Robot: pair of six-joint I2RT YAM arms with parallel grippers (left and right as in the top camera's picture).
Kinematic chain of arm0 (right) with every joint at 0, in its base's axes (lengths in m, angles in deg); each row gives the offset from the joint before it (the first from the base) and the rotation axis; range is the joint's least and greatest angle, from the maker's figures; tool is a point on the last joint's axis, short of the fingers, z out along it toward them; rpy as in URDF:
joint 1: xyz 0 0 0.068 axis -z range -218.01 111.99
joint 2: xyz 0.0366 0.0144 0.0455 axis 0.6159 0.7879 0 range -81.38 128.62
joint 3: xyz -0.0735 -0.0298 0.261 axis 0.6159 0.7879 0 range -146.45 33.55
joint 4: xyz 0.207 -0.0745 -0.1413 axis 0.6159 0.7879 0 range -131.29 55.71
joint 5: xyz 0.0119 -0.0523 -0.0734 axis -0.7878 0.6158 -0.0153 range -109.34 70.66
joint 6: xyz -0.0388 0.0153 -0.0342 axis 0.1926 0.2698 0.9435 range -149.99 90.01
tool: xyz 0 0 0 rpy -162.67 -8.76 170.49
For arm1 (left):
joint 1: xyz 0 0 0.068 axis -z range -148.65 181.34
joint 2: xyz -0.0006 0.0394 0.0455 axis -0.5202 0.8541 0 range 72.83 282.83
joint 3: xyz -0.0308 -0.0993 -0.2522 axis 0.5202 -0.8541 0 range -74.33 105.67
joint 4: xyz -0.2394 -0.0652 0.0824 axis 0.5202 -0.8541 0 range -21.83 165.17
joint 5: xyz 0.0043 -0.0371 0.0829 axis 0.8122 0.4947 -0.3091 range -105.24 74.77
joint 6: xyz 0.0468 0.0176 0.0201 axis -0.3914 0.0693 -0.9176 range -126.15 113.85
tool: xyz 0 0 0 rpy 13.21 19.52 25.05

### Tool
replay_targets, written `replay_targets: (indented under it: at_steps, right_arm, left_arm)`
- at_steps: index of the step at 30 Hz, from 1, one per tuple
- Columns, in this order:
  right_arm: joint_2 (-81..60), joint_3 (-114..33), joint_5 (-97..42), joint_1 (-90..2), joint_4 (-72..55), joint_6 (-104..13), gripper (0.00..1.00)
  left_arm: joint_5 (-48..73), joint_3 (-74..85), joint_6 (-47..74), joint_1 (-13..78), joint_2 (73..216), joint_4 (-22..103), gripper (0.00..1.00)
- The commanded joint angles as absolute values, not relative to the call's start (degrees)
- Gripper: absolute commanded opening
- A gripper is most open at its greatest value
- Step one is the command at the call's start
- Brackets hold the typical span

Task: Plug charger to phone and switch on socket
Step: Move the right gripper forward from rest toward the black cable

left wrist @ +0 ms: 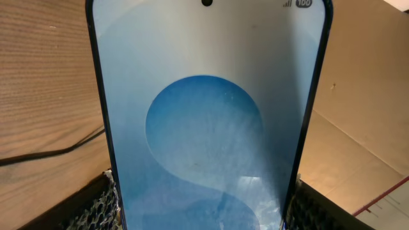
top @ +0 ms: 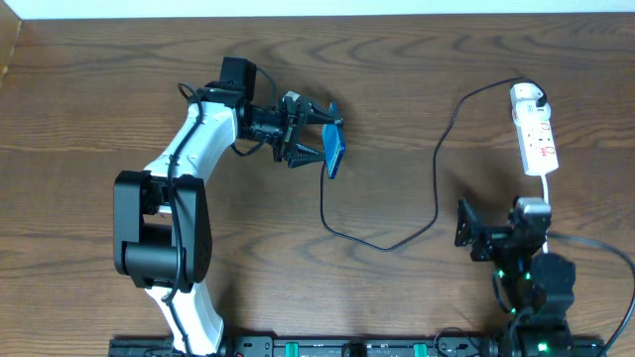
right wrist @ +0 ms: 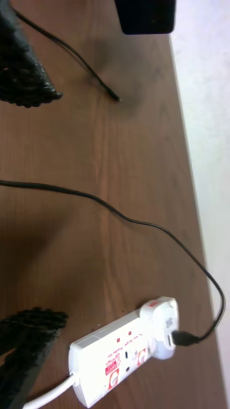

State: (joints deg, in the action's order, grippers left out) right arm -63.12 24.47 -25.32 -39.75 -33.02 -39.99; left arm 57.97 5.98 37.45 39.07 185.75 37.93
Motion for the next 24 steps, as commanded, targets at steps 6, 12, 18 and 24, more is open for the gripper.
replay_targets:
  at_steps: [6,12,18,24]
  right_arm:
    - [-42.31,7.42,-29.58,-40.21,-26.62,-39.11,0.99]
    - [-29.92,-5.08,-34.34,-40.21,-18.51,-37.34,0.99]
    - [-20.74,-14.33,-39.26,-40.21,-10.38,-36.36,0.99]
    - [-13.37,-20.10,-44.66,-40.21,-4.80,-36.12,0.99]
  left_arm:
    - [60.86,6.29,37.71,39.03,184.16,38.43,0.63]
    - [60.86,6.29,41.45,39.03,184.16,39.07,0.63]
    - [60.86,6.29,51.35,39.03,184.16,41.21,0.63]
    - [60.86,6.29,62.19,39.03,184.16,41.49,0.63]
